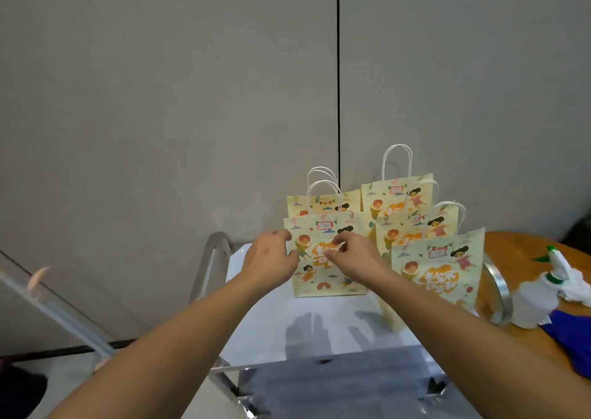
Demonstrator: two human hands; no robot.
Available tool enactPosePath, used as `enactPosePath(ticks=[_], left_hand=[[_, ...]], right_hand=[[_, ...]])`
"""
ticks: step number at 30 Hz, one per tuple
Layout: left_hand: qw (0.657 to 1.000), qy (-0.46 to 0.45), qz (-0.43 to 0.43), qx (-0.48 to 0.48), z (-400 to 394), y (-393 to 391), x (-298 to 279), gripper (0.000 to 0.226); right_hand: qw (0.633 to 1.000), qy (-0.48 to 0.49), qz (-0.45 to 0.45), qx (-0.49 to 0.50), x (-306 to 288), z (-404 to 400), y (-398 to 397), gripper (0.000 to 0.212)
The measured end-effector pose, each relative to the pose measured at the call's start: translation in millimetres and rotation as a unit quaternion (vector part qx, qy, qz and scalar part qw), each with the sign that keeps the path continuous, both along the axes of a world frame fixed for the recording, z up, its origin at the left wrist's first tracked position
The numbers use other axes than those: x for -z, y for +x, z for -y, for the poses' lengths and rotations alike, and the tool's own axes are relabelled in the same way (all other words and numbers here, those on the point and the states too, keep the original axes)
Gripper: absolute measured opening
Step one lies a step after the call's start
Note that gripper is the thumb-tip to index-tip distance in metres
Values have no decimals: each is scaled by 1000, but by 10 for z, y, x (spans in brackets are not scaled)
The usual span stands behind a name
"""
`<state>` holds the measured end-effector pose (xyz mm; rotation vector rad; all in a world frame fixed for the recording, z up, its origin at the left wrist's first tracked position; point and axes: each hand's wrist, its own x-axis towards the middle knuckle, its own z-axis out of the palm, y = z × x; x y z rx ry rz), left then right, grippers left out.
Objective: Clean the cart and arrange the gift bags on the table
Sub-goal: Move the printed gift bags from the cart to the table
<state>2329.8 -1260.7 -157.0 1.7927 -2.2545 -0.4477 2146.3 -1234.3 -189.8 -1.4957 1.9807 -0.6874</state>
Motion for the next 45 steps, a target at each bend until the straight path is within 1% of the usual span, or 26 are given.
enactPosePath(ticks=[4, 7, 10, 12, 13, 15, 18, 19, 22, 25, 28, 31, 35, 40, 42, 44, 45], left_hand=[[1000, -16, -4, -19, 460, -423, -94, 45], [999, -46, -4, -14, 650, -660, -52, 54], [997, -78, -15, -12, 865, -843, -26, 67], [995, -94, -15, 1, 998, -943, -34, 70], [995, -100, -14, 13, 1056, -986, -37, 68], [995, -96, -12, 33, 1159, -1055, -23, 55], [994, -89, -18, 57, 1282, -1125, 4, 23], [994, -85, -27, 58, 1304, -1145, -4, 19], [995, -58, -58, 55, 1359, -1166, -55, 22], [993, -35, -85, 72, 1373, -1115, -149, 23], [988, -24, -111, 101, 1339, -1035, -259, 26], [981, -39, -121, 146, 1224, -967, -416, 27], [965, -59, -145, 211, 1026, -837, -692, 17], [945, -93, -173, 262, 790, -624, -1008, 18], [936, -100, -189, 279, 667, -571, -1138, 18], [925, -106, -204, 304, 498, -559, -1252, 17], [919, -107, -208, 317, 392, -568, -1311, 17]], right_hand=[[998, -18, -62, 22, 77, 372, -396, 64], [995, -31, -91, 28, 95, 636, -565, 70], [992, -46, -115, -13, 187, 830, -615, 71], [987, -41, -150, -49, 268, 894, -618, 72], [983, -32, -170, -66, 306, 916, -621, 72], [977, -15, -194, -82, 369, 952, -618, 73], [975, 8, -204, -87, 394, 977, -609, 78], [975, 15, -205, -87, 396, 983, -602, 80], [974, 25, -210, -80, 371, 983, -568, 81], [975, 14, -218, -51, 286, 938, -493, 76], [970, 6, -240, -22, 162, 848, -376, 66], [964, 2, -267, 19, 28, 726, -255, 55], [955, -13, -282, 91, -225, 457, -44, 45], [947, -48, -258, 183, -571, 19, 164, 14], [946, -65, -243, 207, -694, -172, 211, 11], [949, -65, -203, 234, -809, -393, 249, 10], [949, -70, -177, 251, -862, -520, 260, 14]])
